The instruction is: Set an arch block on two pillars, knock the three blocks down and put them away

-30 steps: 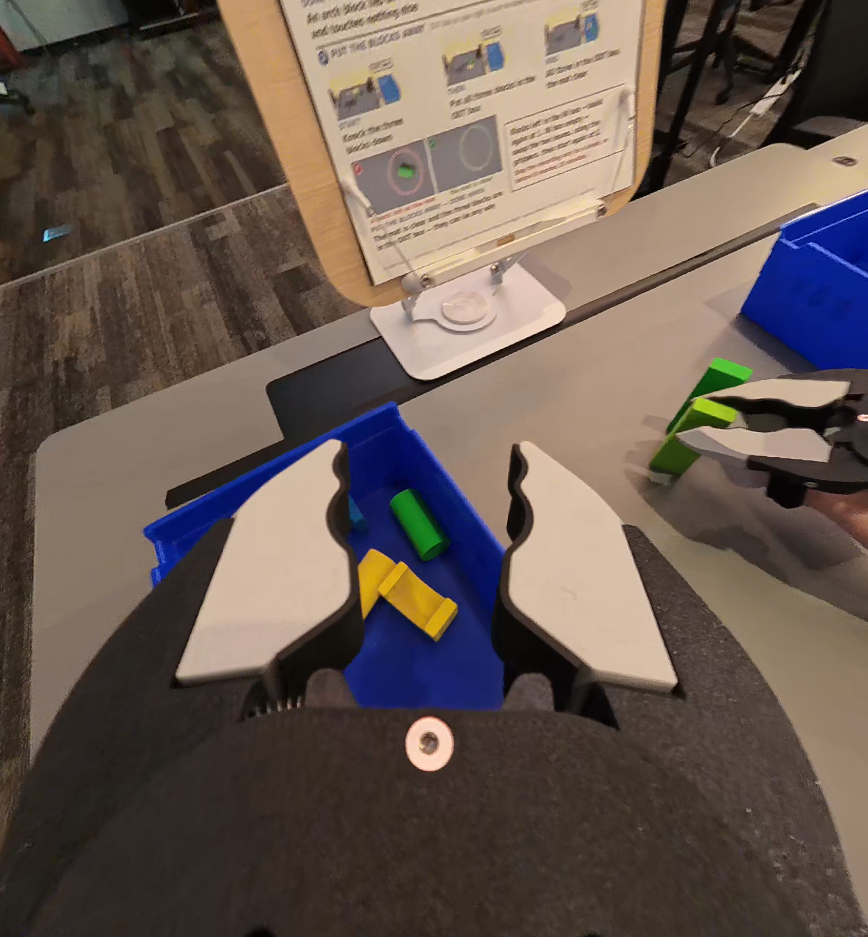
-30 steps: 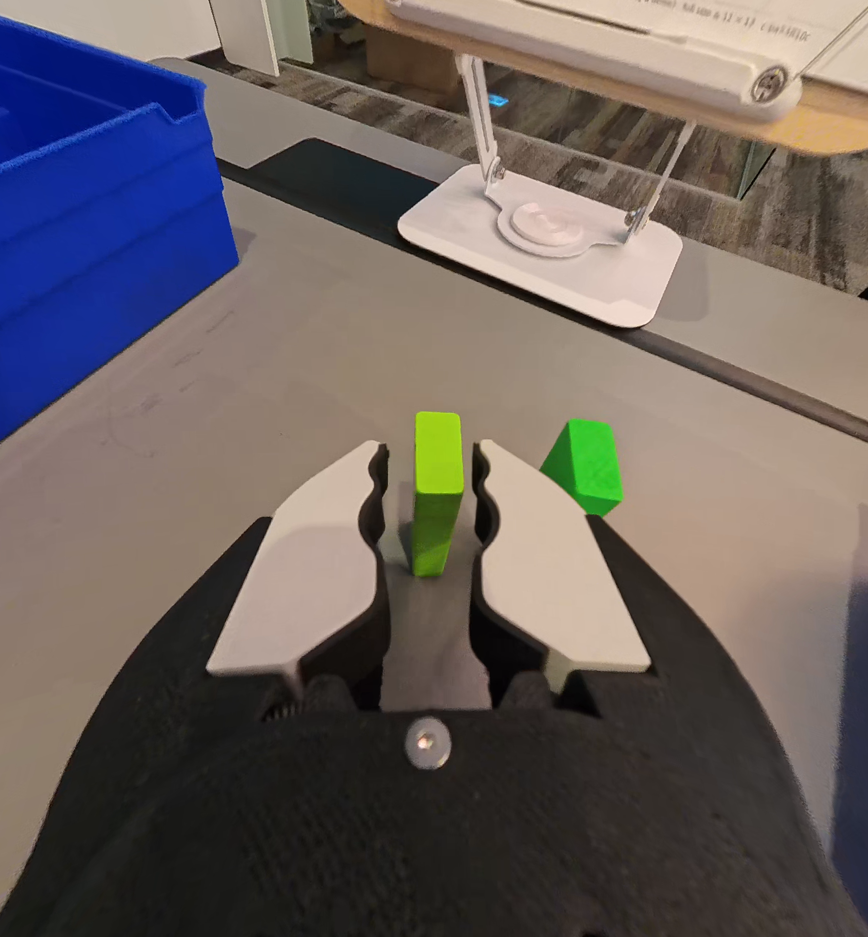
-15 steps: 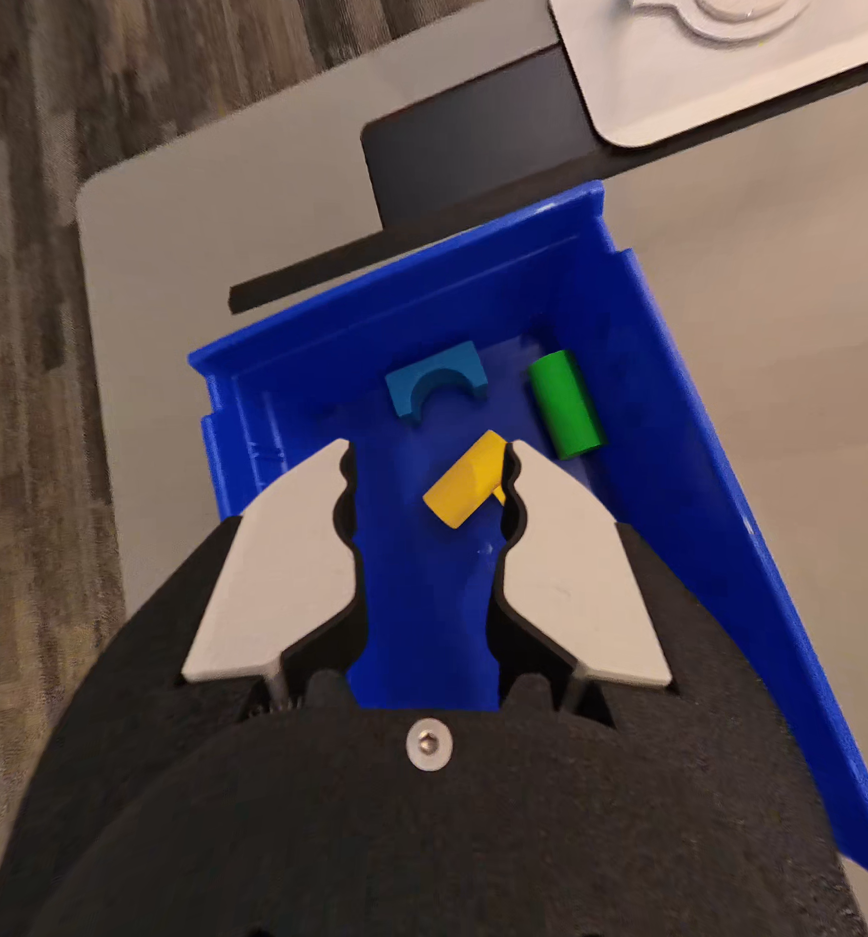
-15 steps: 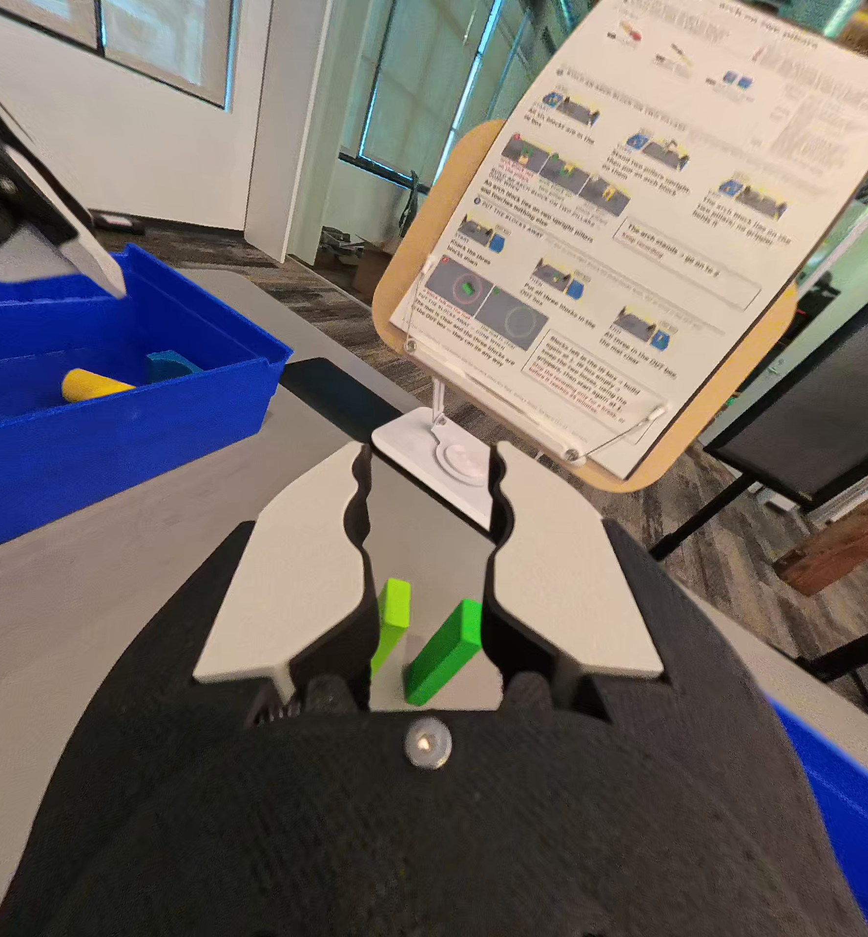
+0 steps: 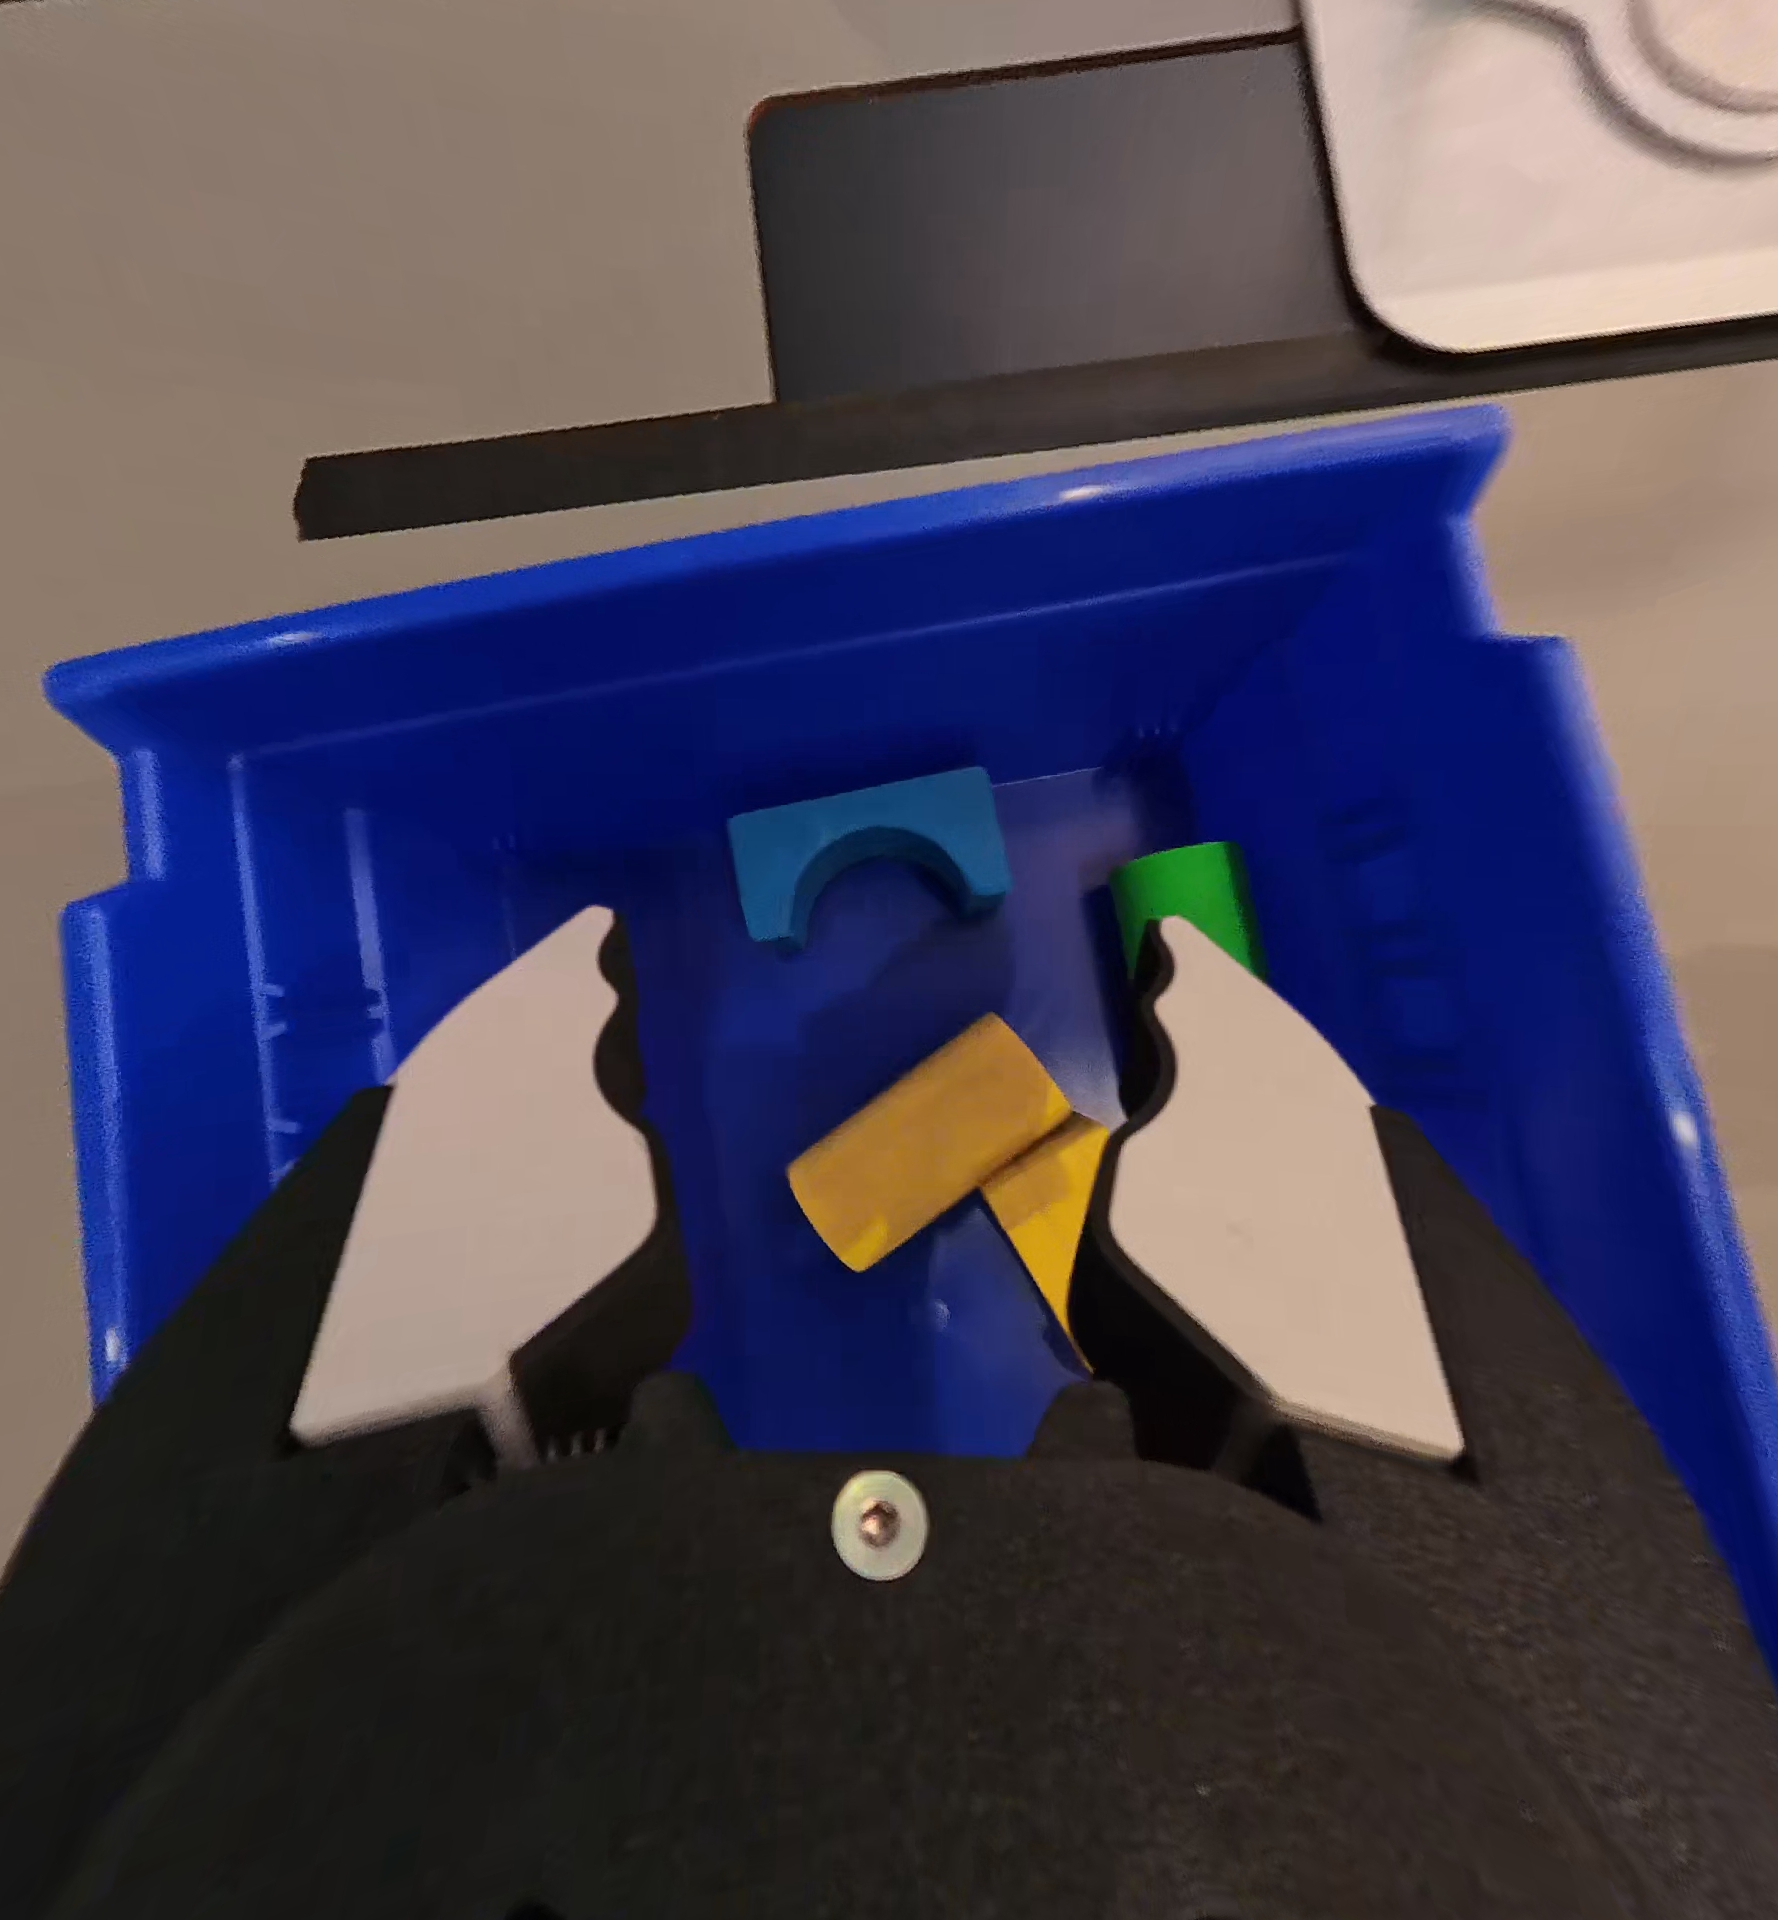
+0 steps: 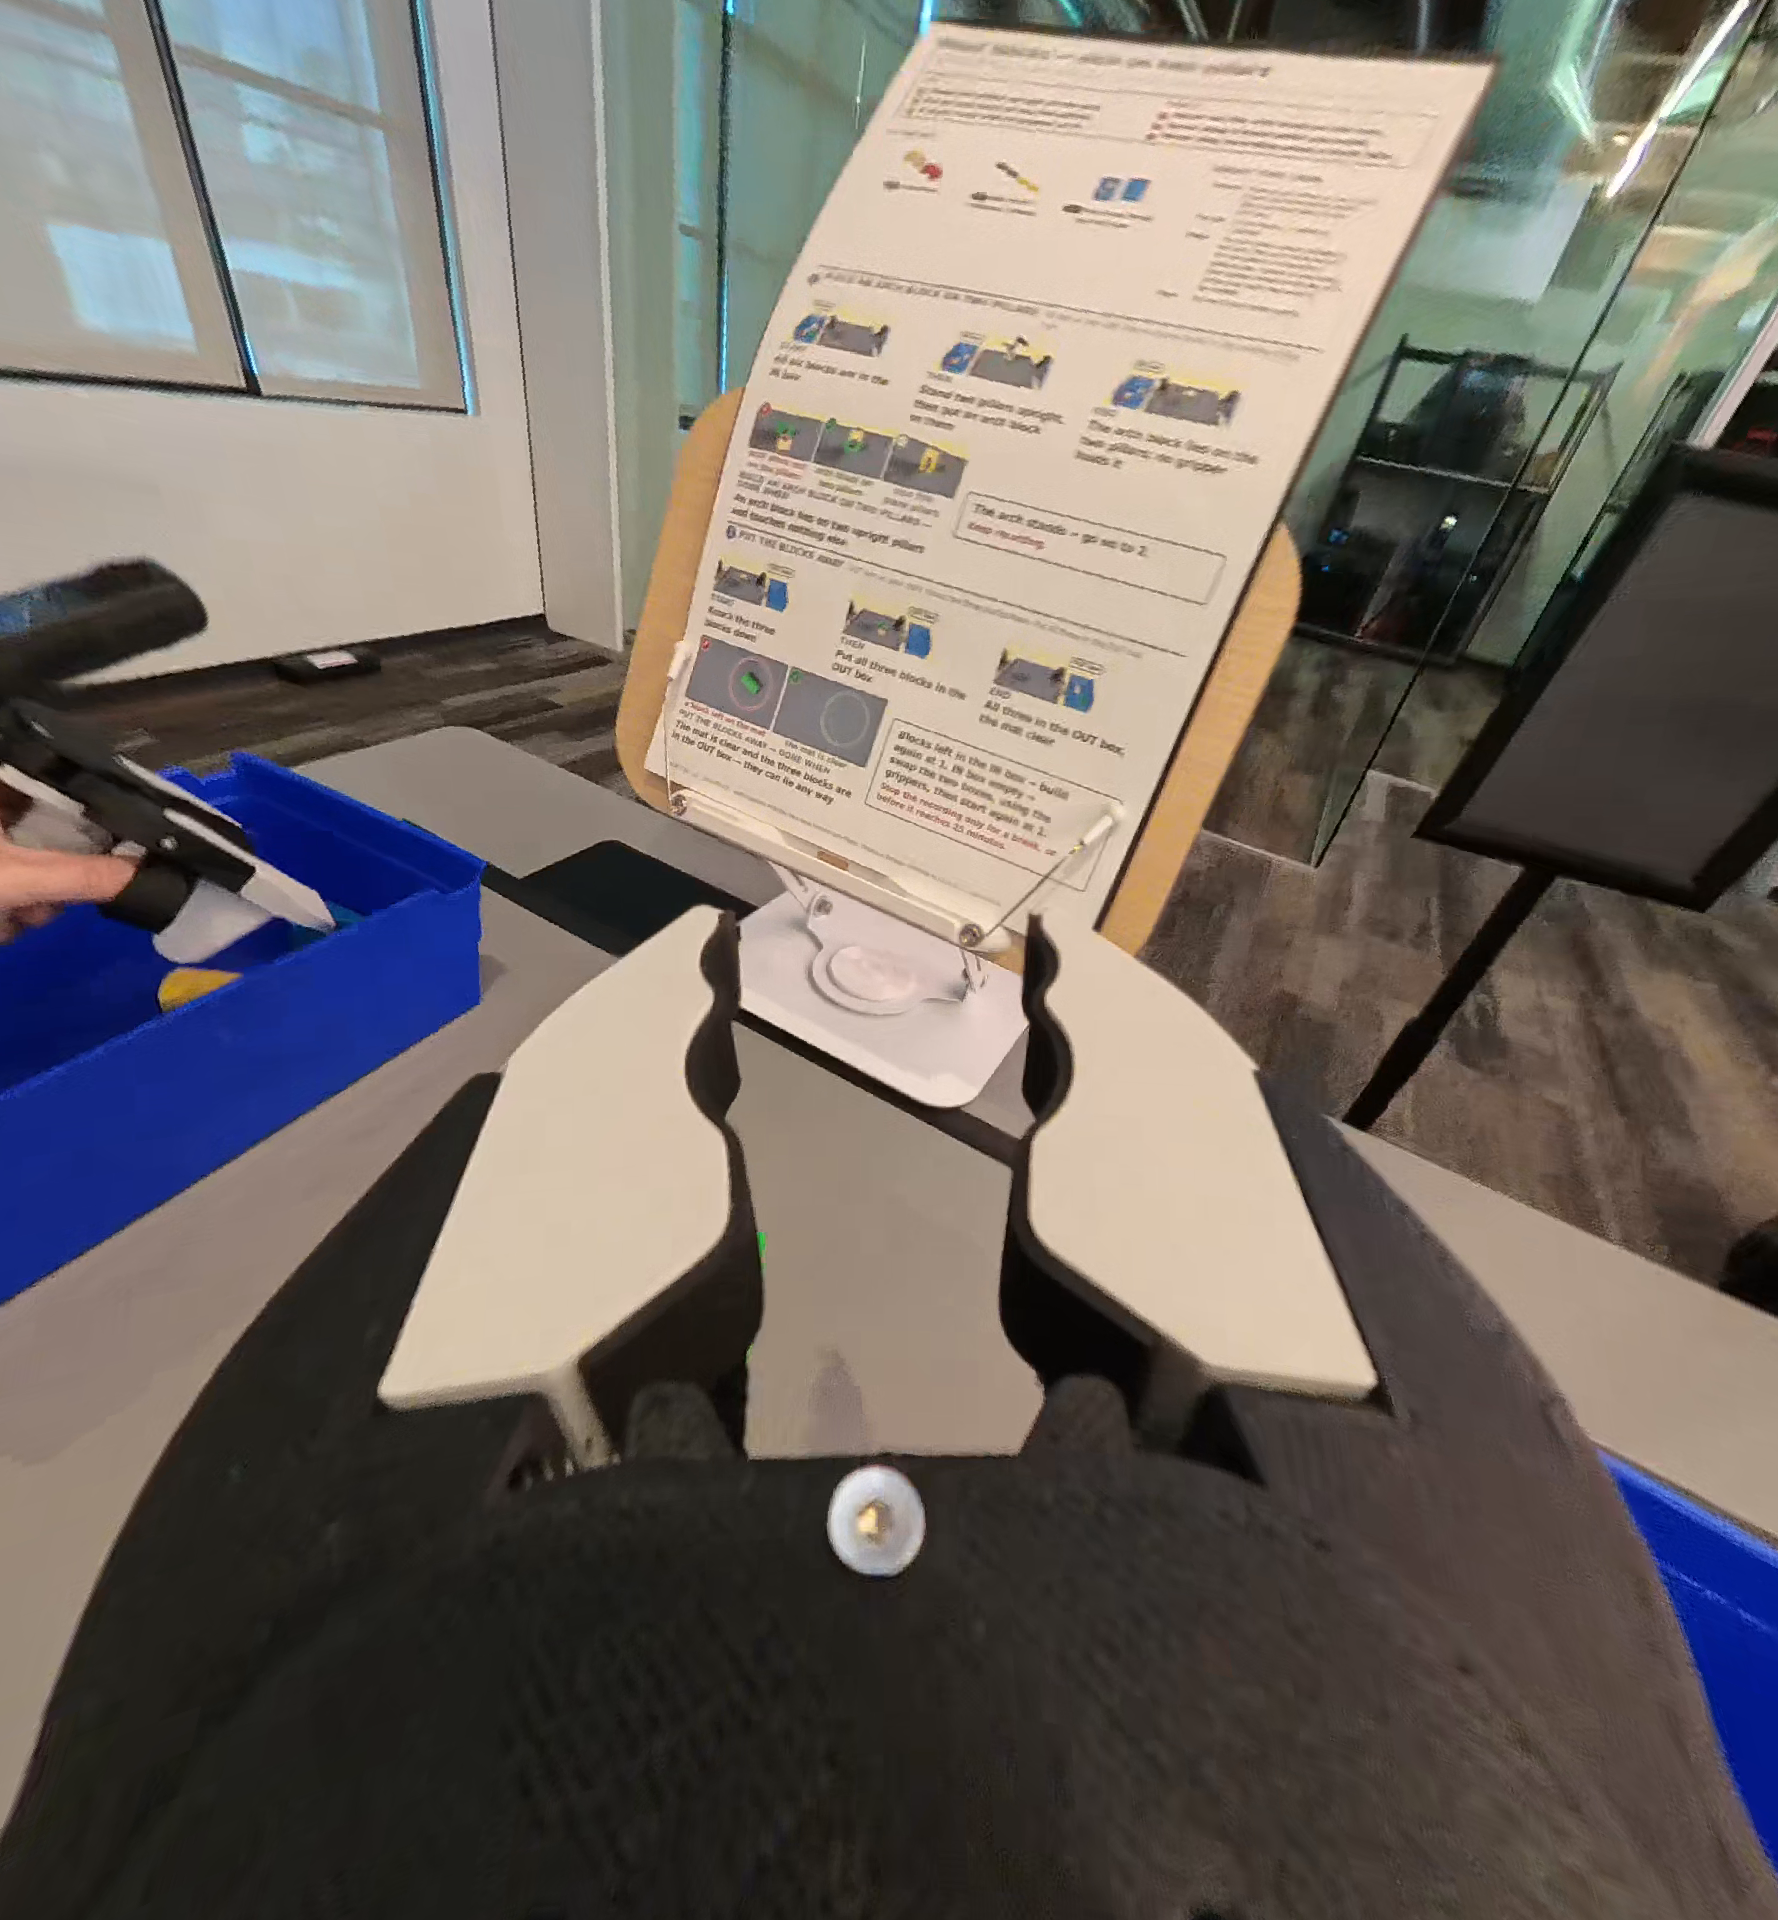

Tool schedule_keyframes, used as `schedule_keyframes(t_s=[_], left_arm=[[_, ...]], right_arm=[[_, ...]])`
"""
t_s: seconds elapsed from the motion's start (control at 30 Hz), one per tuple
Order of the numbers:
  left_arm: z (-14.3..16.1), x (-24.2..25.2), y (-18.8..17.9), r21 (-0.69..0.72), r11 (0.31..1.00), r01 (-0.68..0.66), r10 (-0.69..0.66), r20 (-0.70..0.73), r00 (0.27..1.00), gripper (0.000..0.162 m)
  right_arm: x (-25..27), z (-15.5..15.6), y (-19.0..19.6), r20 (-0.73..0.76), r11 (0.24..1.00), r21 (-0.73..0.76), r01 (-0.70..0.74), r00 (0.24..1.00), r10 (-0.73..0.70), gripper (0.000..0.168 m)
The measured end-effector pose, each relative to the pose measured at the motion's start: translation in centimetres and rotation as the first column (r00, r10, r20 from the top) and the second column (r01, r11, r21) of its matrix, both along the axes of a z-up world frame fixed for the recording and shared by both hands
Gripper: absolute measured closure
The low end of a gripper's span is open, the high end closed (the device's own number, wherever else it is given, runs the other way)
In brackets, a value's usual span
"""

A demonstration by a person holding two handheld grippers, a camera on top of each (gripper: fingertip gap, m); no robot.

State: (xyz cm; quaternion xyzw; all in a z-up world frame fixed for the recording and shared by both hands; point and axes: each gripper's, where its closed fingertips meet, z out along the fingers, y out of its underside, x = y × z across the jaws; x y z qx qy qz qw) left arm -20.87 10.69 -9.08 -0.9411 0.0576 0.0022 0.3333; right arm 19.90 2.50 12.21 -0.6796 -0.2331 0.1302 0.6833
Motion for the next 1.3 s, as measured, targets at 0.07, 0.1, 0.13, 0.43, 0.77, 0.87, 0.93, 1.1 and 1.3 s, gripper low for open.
schedule_keyframes(t_s=[0.07,0.1,0.13,0.43,0.77,0.87,0.93,1.1,1.3], left_arm=[[-0.7,-1.0,0.5,-0.006,0.999,-0.044,0.044,-0.029,0.999,0.067],[-1.1,-1.3,0.6,-0.017,0.998,-0.065,0.065,-0.020,0.998,0.066],[-1.6,-1.3,0.8,-0.035,0.996,-0.076,0.076,0.004,0.997,0.065],[-4.3,-0.4,2.2,-0.160,0.979,-0.129,0.118,-0.077,0.990,0.070],[-4.3,-2.0,1.1,-0.204,0.972,-0.119,0.074,-0.214,0.974,0.091],[-0.6,-1.8,0.5,-0.066,0.995,-0.074,0.063,-0.161,0.985,0.092],[2.7,0.2,-0.4,0.053,0.998,0.022,-0.018,-0.071,0.997,0.092],[12.3,10.3,-5.0,0.384,0.833,0.399,-0.439,0.019,0.898,0.092],[15.5,21.9,-11.1,0.485,0.517,0.705,-0.690,-0.252,0.679,0.092]], right_arm=[[1.3,0.8,-0.1,-0.053,1.000,-0.006,-0.003,0.999,0.003,0.115],[2.0,1.3,-0.2,-0.075,1.000,-0.002,0.001,0.997,-0.001,0.115],[2.8,1.8,-0.2,-0.094,1.000,0.008,0.011,0.995,-0.010,0.115],[6.5,3.6,-0.5,-0.178,0.998,0.036,0.056,0.983,-0.048,0.115],[5.8,2.8,-0.1,-0.158,1.000,0.004,0.025,0.987,-0.024,0.115],[4.1,1.7,0.3,-0.142,1.000,-0.020,-0.015,0.990,0.012,0.115],[2.0,0.5,0.4,-0.147,0.995,-0.061,-0.084,0.986,0.075,0.115],[-6.0,-3.4,-1.0,-0.304,0.877,-0.242,-0.416,0.891,0.338,0.116],[-11.2,-6.6,-3.7,-0.497,0.640,-0.412,-0.648,0.749,0.438,0.116]])
